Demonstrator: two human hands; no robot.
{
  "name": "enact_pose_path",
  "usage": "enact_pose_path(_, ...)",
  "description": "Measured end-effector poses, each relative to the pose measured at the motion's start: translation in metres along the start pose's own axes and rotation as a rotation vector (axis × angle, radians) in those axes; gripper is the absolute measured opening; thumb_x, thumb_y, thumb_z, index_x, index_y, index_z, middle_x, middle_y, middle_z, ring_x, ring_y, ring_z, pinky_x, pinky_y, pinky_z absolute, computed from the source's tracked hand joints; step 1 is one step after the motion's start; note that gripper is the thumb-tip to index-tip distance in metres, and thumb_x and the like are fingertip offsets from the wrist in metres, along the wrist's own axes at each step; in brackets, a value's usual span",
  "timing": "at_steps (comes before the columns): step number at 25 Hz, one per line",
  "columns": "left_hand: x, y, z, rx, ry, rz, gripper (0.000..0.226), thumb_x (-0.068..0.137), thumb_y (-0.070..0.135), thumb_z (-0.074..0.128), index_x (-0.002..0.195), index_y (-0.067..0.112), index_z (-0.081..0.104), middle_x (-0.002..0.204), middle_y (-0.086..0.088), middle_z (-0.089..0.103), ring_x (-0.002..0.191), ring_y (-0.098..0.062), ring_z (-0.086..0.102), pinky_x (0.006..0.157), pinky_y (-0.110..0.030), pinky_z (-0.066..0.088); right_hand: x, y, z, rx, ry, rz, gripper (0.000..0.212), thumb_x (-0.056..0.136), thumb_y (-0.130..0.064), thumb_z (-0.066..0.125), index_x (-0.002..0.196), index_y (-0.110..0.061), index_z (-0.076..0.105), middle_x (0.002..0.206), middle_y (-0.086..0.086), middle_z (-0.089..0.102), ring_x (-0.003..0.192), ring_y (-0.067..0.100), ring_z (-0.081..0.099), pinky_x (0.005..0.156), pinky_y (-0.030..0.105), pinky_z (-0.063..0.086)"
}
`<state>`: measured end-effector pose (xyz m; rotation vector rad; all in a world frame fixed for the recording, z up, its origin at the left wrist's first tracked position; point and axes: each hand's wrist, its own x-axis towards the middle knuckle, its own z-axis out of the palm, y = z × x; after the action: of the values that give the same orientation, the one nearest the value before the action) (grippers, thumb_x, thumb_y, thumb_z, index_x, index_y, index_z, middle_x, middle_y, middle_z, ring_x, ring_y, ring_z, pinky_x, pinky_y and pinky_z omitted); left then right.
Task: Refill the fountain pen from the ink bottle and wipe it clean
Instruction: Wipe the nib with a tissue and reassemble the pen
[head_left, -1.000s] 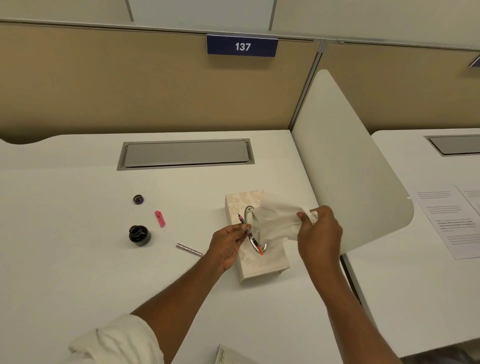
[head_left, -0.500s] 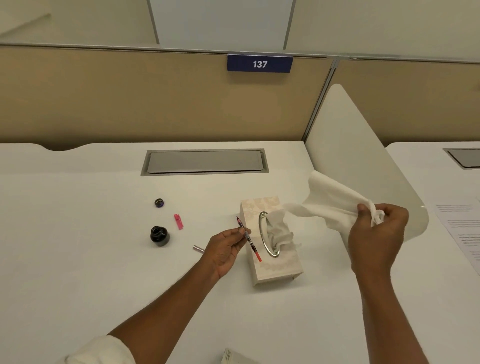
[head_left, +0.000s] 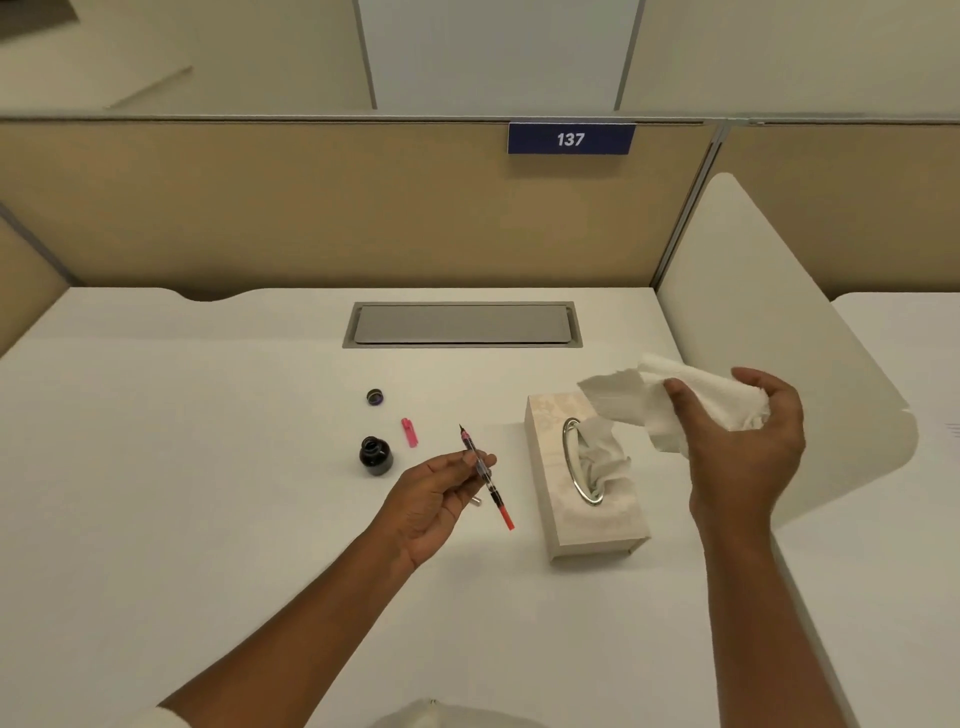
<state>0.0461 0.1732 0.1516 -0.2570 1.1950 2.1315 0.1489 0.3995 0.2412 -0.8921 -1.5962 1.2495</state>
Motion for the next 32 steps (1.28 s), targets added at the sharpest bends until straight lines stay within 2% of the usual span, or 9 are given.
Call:
enact_pose_path(5, -0.009, 0.021, -0.021, -0.016, -0.033, -0.015, 0.013, 0.076, 0.003, 0.061, 0.075, -0.002, 0.073, 0.09, -0.018, 0.073, 0.101, -0.029, 0.067, 0.088, -0.032, 0.054, -0.023, 0.011, 0.025, 0.022, -0.107, 0.036, 0.016, 0.08, -0.024, 0.072, 0.077, -0.026, 0.057, 0.075, -0.012, 0.058, 0.068, 0.003, 0.054, 0.063, 0.018, 0.046)
enact_pose_path(10, -0.014, 0.038, -0.035, 0.031, -0.085, -0.083, 0.02, 0.084, 0.001, 0.056, 0.074, 0.0, 0.074, 0.089, -0.017, 0.074, 0.098, -0.027, 0.068, 0.079, -0.028, 0.058, -0.089, 0.036, 0.082, 0.0, -0.242, 0.277, 0.009, 0.093, -0.02, 0.056, 0.1, -0.016, 0.051, 0.096, 0.002, 0.059, 0.088, 0.017, 0.056, 0.079, 0.029, 0.047)
enact_pose_path(16, -0.015, 0.054, -0.059, 0.13, -0.082, -0.123, 0.018, 0.083, 0.0, 0.057, 0.075, -0.002, 0.074, 0.084, -0.015, 0.073, 0.09, -0.025, 0.069, 0.082, -0.029, 0.057, -0.131, 0.057, 0.128, 0.002, -0.225, 0.477, 0.012, 0.097, -0.019, 0.047, 0.094, -0.03, 0.048, 0.094, -0.012, 0.055, 0.08, 0.007, 0.055, 0.062, 0.023, 0.043)
enact_pose_path(18, -0.016, 0.059, -0.07, 0.173, -0.074, -0.126, 0.016, 0.082, -0.001, 0.059, 0.077, -0.003, 0.073, 0.085, -0.015, 0.073, 0.091, -0.025, 0.069, 0.079, -0.026, 0.057, -0.135, 0.063, 0.139, -0.011, -0.238, 0.514, 0.005, 0.097, -0.029, 0.045, 0.097, -0.032, 0.05, 0.105, -0.006, 0.058, 0.088, 0.008, 0.055, 0.07, 0.025, 0.046)
enact_pose_path(21, -0.016, 0.066, -0.083, 0.233, -0.051, -0.106, 0.013, 0.082, -0.001, 0.061, 0.079, -0.003, 0.073, 0.084, -0.015, 0.073, 0.089, -0.023, 0.069, 0.074, -0.023, 0.056, -0.14, 0.067, 0.156, 0.152, -0.343, 0.707, 0.027, 0.094, -0.049, 0.045, 0.11, -0.028, 0.05, 0.114, -0.001, 0.054, 0.102, 0.015, 0.056, 0.078, 0.031, 0.051)
enact_pose_path(24, -0.015, 0.074, -0.094, 0.266, -0.033, -0.074, 0.013, 0.082, -0.001, 0.062, 0.078, -0.002, 0.074, 0.083, -0.012, 0.074, 0.085, -0.019, 0.07, 0.073, -0.021, 0.056, -0.147, 0.064, 0.171, 0.286, -0.432, 0.814, 0.02, 0.094, -0.025, 0.047, 0.114, -0.027, 0.048, 0.118, 0.003, 0.048, 0.107, 0.022, 0.052, 0.086, 0.037, 0.05)
enact_pose_path(27, -0.011, 0.078, -0.1, 0.253, -0.003, -0.063, 0.013, 0.082, -0.001, 0.061, 0.078, -0.001, 0.073, 0.081, -0.009, 0.074, 0.084, -0.017, 0.071, 0.073, -0.021, 0.056, -0.152, 0.067, 0.176, 0.215, -0.619, 0.751, 0.051, 0.086, 0.002, 0.039, 0.129, -0.026, 0.041, 0.127, 0.007, 0.045, 0.113, 0.025, 0.05, 0.104, 0.044, 0.042)
enact_pose_path(29, -0.009, 0.076, -0.099, 0.243, 0.014, -0.074, 0.013, 0.082, -0.002, 0.061, 0.079, 0.001, 0.073, 0.081, -0.007, 0.075, 0.083, -0.017, 0.07, 0.076, -0.023, 0.055, -0.154, 0.07, 0.176, 0.139, -0.721, 0.669, 0.06, 0.087, 0.004, 0.043, 0.138, -0.027, 0.033, 0.133, 0.003, 0.044, 0.12, 0.025, 0.049, 0.106, 0.043, 0.042)
enact_pose_path(32, -0.007, 0.074, -0.095, 0.256, 0.021, -0.093, 0.016, 0.082, -0.001, 0.061, 0.077, 0.004, 0.075, 0.081, -0.007, 0.075, 0.083, -0.018, 0.07, 0.083, -0.029, 0.053, -0.153, 0.075, 0.174, 0.222, -0.638, 0.661, 0.059, 0.087, 0.001, 0.061, 0.135, -0.022, 0.037, 0.124, 0.006, 0.058, 0.112, 0.025, 0.06, 0.098, 0.044, 0.049)
